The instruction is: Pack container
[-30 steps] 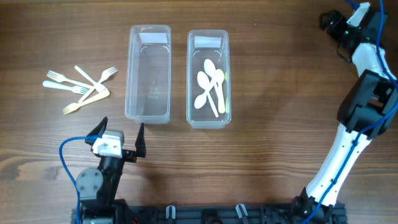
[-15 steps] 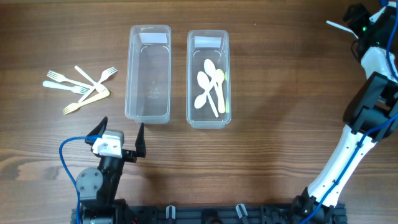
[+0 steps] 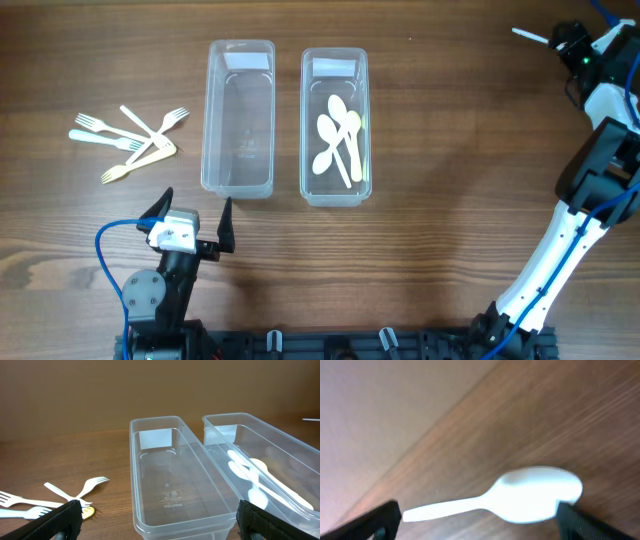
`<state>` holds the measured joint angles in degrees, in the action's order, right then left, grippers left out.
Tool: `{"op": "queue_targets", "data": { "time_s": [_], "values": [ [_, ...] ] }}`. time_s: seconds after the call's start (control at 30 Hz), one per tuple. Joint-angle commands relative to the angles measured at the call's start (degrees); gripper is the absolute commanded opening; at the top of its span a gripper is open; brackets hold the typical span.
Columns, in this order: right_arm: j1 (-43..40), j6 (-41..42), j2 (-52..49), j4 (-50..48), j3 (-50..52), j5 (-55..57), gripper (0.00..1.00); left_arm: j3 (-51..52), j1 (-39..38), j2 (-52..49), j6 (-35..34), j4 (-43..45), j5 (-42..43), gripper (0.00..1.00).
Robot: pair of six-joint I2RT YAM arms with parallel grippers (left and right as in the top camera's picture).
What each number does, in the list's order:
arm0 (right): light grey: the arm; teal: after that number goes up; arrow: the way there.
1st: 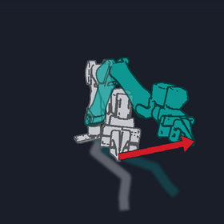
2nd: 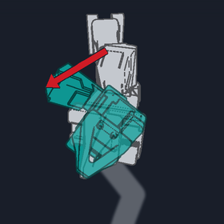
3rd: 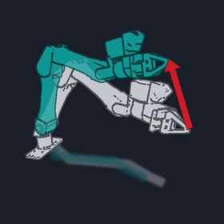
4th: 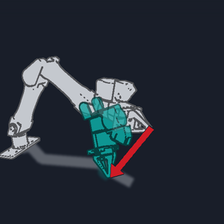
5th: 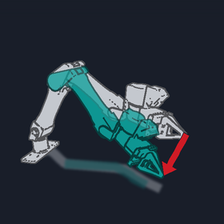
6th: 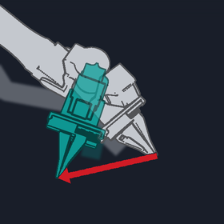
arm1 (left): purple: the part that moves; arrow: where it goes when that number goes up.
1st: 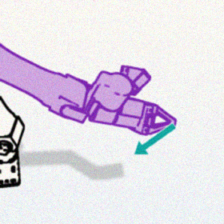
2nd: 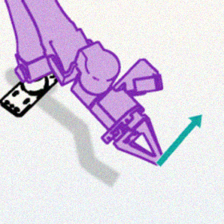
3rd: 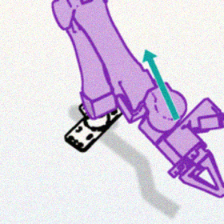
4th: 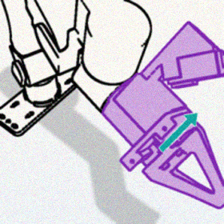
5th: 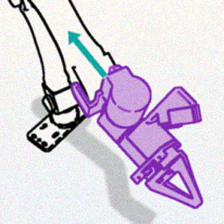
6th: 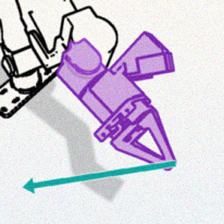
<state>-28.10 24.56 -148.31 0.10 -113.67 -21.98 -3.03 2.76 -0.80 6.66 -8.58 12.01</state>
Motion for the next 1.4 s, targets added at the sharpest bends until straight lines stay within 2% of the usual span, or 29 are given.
{"op": "queue_targets", "data": {
  "time_s": [0.0,0.07,0.13,0.27,0.5,0.57,0.67,0.73,0.87,1.23,1.37],
  "values": [
    [1.99,-5.77,-4.22,5.92,0.63,-3.80,1.00,0.42,0.35,0.42,0.83,0.17,0.11,1.00],
    [3.17,-9.77,-4.22,8.22,0.63,-3.78,1.00,0.42,0.35,0.42,0.83,0.17,0.11,1.00],
    [3.72,-9.35,-3.78,7.30,0.63,-5.33,1.00,0.42,0.35,0.42,0.83,0.17,0.11,1.00],
    [3.82,-2.82,0.42,0.74,0.63,-13.09,1.00,0.42,0.35,0.42,0.83,0.17,0.11,1.00],
    [4.70,0.35,2.40,-8.37,0.61,-17.11,1.00,0.42,0.35,0.42,0.83,0.17,0.11,1.00],
    [5.14,3.98,2.40,-10.51,0.61,-15.19,1.00,0.42,0.35,0.42,0.83,0.17,0.11,1.00],
    [5.35,4.57,2.36,-9.46,0.63,-4.02,1.00,0.42,0.35,0.42,0.83,0.17,0.11,1.00],
    [5.70,1.49,2.10,-9.75,0.63,2.38,1.00,0.42,0.35,0.42,0.83,0.17,0.11,1.00],
    [5.64,0.96,1.14,-9.92,0.63,6.84,1.00,0.42,0.35,0.42,0.83,0.17,0.11,1.00],
    [4.94,1.51,-3.39,-4.50,0.63,2.82,1.00,0.42,0.35,0.42,0.83,0.17,0.11,1.00],
    [5.07,1.57,-3.43,-1.40,0.63,-4.22,1.00,0.42,0.35,0.42,0.83,0.17,0.11,1.00]
  ]
}}
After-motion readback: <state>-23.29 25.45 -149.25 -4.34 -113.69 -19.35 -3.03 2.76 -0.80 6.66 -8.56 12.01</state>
